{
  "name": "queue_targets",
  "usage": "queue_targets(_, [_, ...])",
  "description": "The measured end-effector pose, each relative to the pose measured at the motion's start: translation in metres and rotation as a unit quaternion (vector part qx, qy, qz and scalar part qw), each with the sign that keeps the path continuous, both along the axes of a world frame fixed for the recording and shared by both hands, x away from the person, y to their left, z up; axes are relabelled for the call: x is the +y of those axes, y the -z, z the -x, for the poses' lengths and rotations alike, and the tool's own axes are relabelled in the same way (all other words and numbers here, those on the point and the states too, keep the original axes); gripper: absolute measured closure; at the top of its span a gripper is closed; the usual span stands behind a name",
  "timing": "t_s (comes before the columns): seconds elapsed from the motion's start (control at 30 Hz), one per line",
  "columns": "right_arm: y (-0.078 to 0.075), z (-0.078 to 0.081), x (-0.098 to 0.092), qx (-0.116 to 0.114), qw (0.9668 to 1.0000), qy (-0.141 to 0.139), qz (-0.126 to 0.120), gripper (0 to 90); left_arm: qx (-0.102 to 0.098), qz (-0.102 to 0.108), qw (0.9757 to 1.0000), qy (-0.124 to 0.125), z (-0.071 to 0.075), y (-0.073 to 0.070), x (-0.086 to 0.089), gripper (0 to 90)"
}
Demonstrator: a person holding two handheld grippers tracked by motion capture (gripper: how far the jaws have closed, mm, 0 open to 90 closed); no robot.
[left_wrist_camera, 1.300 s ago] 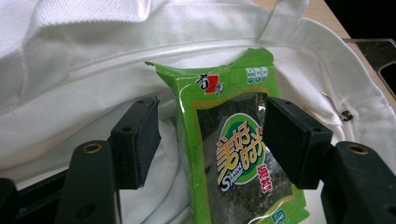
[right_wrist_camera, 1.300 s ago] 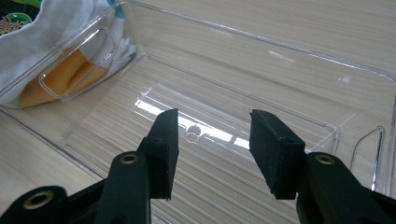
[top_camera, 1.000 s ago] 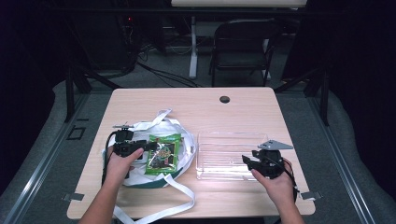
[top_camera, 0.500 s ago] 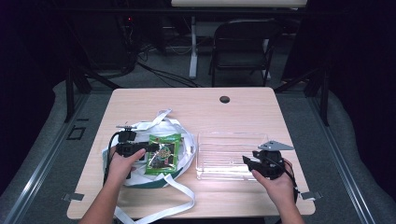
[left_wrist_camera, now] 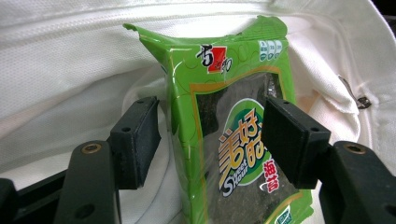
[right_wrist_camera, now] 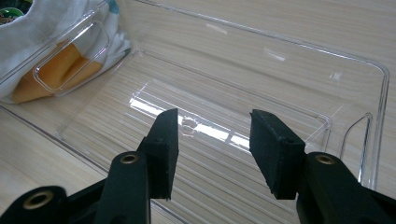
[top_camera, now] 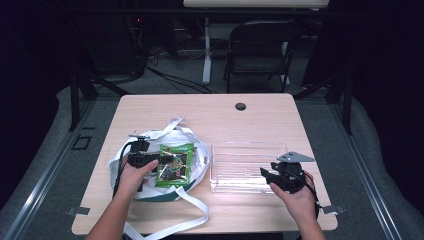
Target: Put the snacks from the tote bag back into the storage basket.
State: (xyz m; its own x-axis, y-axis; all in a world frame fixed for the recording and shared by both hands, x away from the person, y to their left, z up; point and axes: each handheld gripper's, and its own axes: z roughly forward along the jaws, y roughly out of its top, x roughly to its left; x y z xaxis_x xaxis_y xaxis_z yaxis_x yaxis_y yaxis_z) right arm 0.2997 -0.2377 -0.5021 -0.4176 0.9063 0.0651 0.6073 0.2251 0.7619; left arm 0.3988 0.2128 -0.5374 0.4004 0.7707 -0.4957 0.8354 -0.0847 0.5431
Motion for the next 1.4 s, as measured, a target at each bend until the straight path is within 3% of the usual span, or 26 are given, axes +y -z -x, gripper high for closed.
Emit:
queue_targets(0.93, [0.001, 0.003, 0.000, -0.001, 1.0000, 0.001, 0.001, 52.4, 0.036, -0.001, 0.9988, 0.032, -0.007, 0.010, -0.010, 39.4])
queue_targets(1.2, [0.002, 0.003, 0.001, -0.004, 1.0000, 0.003, -0.002, 52.4, 0.038, 0.009, 0.9985, 0.038, -0.007, 0.008, -0.009, 42.6])
queue_targets(1.4, [0.001, 0.003, -0.001, -0.004, 1.0000, 0.001, -0.001, 52.4, 0.026, 0.023, 0.9981, 0.051, -0.005, 0.004, -0.008, 45.9])
